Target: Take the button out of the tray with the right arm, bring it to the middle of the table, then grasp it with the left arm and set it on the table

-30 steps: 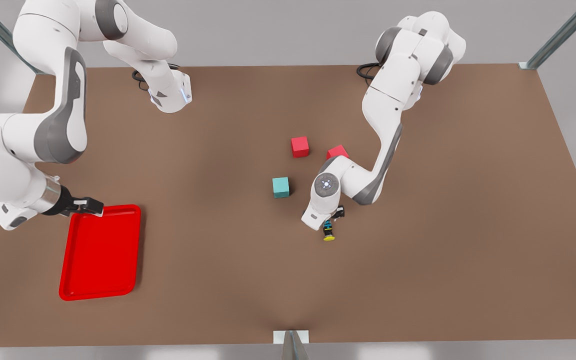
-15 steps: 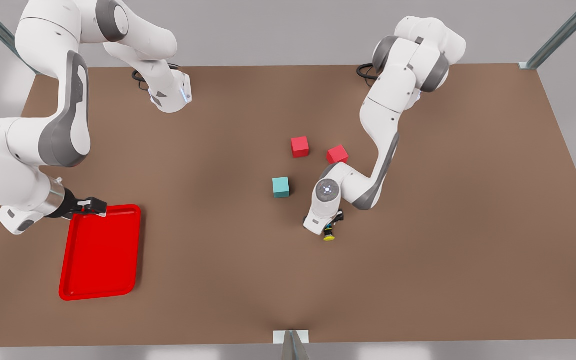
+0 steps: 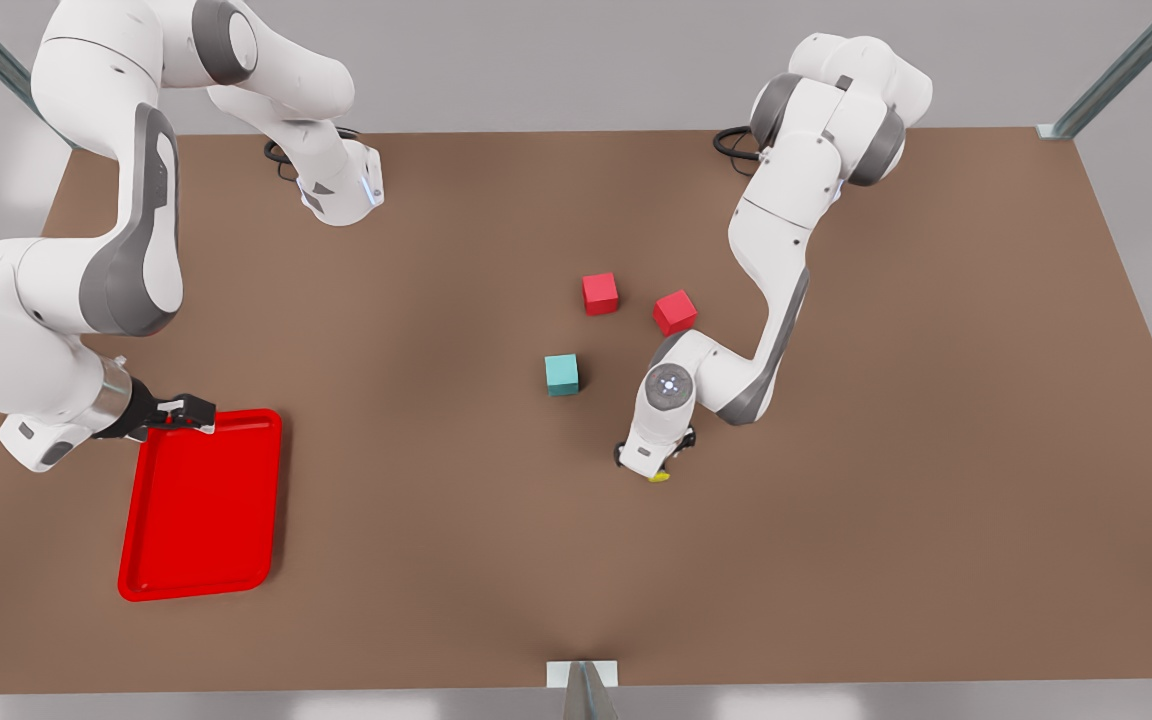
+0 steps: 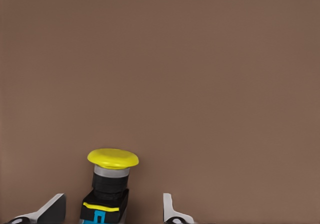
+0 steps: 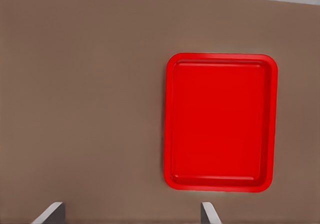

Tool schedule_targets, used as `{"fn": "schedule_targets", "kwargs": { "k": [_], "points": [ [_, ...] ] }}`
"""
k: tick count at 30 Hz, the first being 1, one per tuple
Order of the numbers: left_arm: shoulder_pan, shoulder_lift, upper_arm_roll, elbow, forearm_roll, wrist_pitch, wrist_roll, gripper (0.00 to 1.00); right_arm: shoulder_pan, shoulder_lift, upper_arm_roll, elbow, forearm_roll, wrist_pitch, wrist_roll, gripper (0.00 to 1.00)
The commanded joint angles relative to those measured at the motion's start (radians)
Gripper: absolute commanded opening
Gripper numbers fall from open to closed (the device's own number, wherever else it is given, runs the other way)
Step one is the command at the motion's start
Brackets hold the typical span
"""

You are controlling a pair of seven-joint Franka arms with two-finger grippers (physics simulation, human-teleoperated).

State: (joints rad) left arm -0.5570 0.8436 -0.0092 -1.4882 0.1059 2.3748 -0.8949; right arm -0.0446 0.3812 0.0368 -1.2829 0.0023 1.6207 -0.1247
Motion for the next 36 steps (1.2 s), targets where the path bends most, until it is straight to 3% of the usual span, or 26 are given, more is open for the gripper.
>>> {"fn": "schedule_targets", "kwargs": {
  "k": [1,2,5,6,8,15,19,22,24,25,30,32,33,36],
  "points": [
    [0.0,-0.001,0.0,0.002,0.0,0.001,-0.025,0.81,0.0,-0.001,0.0,0.0,0.001,0.001,-0.03,1.0],
    [0.0,-0.001,0.0,0.0,0.0,0.001,-0.025,0.71,0.0,-0.001,0.0,0.0,0.001,0.001,-0.03,1.0],
    [0.0,-0.001,0.0,0.002,0.0,0.0,-0.027,0.56,0.0,0.004,0.0,0.002,0.002,-0.001,-0.03,1.0],
    [0.0,-0.001,0.0,0.0,-0.002,-0.003,-0.027,0.46,0.0,0.004,0.0,0.002,0.002,-0.001,-0.03,1.0],
    [0.0,-0.001,0.0,0.003,-0.002,-0.006,-0.033,0.38,0.0,0.004,0.0,0.002,0.002,-0.001,-0.03,1.0],
    [0.045,-0.049,0.0,0.091,0.0,-0.163,-0.032,0.42,0.0,0.005,0.0,0.002,0.002,-0.001,-0.03,1.0],
    [0.144,-0.034,0.005,0.175,-0.048,-0.155,-0.061,0.41,0.0,0.004,0.0,0.002,0.002,-0.001,-0.03,1.0],
    [0.164,-0.02,0.04,0.232,-0.043,-0.135,-0.294,0.41,0.002,0.004,0.0,0.002,0.002,-0.001,-0.03,1.0],
    [0.118,-0.023,0.139,0.263,-0.022,-0.138,-0.487,0.41,0.002,0.005,0.0,0.002,0.002,-0.001,-0.03,1.0],
    [0.026,-0.014,0.241,0.261,0.046,-0.14,-0.576,0.41,0.0,0.005,0.0,0.002,0.002,-0.001,-0.03,1.0],
    [-0.092,0.04,0.296,0.264,0.459,-0.272,-1.045,0.41,0.0,0.004,0.0,0.002,0.002,-0.001,-0.03,1.0],
    [-0.132,0.109,0.362,0.31,0.463,-0.276,-1.269,0.41,0.0,0.005,0.0,0.002,0.002,-0.001,-0.03,1.0],
    [-0.216,0.155,0.465,0.318,0.457,-0.335,-1.296,0.41,0.0,0.005,0.0,0.002,0.002,-0.001,-0.03,1.0],
    [-0.238,0.177,0.471,0.321,0.454,-0.448,-1.371,0.41,0.0,0.005,0.0,0.002,0.002,-0.001,-0.03,1.0]
  ]
}}
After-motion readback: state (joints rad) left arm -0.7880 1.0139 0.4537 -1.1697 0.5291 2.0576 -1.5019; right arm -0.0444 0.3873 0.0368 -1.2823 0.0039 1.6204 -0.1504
